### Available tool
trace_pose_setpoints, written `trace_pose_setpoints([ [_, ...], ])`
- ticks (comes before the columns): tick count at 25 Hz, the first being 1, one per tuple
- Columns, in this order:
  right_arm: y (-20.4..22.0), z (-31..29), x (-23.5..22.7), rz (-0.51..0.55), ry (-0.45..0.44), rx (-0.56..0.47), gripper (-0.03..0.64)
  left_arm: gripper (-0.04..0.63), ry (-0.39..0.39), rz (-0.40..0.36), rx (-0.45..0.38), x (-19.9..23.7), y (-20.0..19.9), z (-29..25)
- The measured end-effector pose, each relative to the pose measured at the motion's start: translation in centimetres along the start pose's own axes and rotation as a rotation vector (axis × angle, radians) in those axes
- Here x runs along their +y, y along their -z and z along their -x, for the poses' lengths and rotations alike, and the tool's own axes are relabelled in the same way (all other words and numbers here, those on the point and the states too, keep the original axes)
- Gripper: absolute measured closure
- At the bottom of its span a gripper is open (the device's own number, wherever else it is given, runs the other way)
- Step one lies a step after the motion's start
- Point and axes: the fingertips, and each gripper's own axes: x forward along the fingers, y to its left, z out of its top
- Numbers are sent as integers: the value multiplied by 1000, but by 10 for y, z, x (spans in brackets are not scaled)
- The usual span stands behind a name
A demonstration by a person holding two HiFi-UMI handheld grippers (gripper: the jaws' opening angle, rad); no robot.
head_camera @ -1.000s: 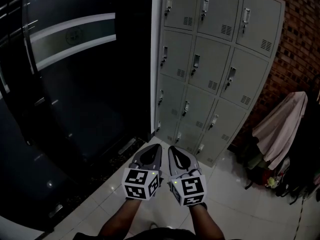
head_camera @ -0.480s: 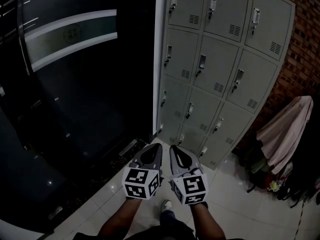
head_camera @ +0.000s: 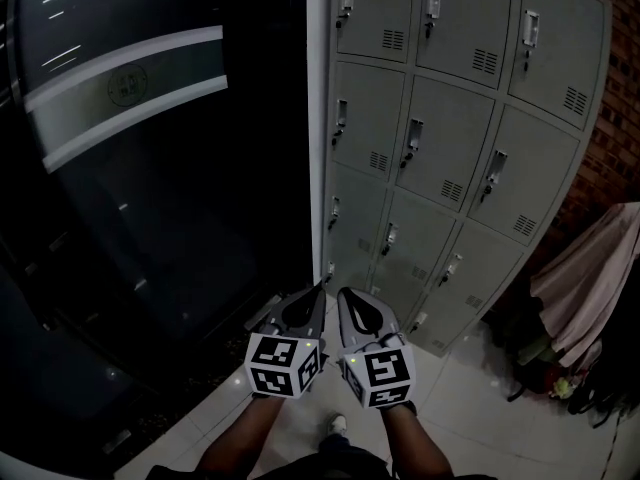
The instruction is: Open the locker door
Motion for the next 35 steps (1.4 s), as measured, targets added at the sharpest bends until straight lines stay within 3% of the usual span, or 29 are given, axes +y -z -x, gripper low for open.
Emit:
trace_pose_setpoints([
  [17, 15, -131, -113, -19, -35, -15, 617, 591, -15, -30, 26, 43, -17, -170],
  [35, 14, -243, -176, 27, -36, -49, 617, 591, -37, -16, -18, 103, -29, -273],
])
